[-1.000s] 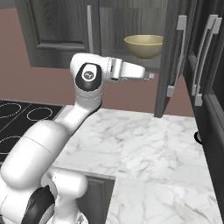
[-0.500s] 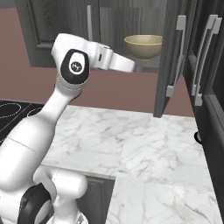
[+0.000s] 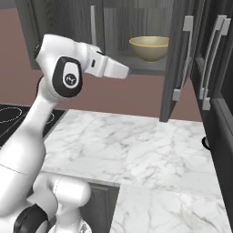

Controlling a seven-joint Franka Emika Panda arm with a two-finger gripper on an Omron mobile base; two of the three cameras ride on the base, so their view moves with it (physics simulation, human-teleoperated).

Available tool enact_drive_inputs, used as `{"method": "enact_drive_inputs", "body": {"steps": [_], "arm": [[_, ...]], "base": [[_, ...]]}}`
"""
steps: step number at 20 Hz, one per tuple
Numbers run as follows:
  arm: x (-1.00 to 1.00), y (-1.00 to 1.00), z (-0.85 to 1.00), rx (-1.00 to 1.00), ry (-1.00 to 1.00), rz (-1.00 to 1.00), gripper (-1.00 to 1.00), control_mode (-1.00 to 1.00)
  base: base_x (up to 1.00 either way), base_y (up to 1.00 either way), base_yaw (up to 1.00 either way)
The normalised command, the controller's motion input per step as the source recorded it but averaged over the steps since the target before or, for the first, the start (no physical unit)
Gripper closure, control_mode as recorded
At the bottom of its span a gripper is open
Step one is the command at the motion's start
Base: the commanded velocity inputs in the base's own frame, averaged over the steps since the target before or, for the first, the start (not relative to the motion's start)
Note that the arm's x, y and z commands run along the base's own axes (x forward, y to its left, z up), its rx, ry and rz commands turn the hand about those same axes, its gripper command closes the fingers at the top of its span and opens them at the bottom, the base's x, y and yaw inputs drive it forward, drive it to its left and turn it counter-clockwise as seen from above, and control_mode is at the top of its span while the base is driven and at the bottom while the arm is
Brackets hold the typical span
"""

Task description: Move the bowls from the cabinet to the plates on the dining table.

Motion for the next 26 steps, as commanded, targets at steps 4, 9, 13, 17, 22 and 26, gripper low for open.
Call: {"method": "enact_drive_inputs", "body": {"steps": [4, 9, 13, 17, 22, 26], "arm": [[0.01, 0.17, 0.05, 0.11, -0.09, 0.31, -1.00, -1.00], [0.06, 0.11, 0.01, 0.14, -0.02, 0.35, -1.00, -1.00], [0.09, 0.09, 0.00, 0.09, 0.00, 0.37, -1.00, -1.00], [0.11, 0.18, 0.09, 0.02, 0.00, 0.31, -1.00, -1.00], [0.08, 0.27, 0.06, 0.00, 0.00, 0.23, -1.00, -1.00], [0.07, 0.40, 0.04, 0.00, 0.00, 0.14, -1.00, -1.00]], "base": [[0.00, 0.00, 0.00], [0.00, 0.00, 0.00], [0.00, 0.00, 0.00], [0.00, 0.00, 0.00], [0.00, 0.00, 0.00], [0.00, 0.00, 0.00]]}}
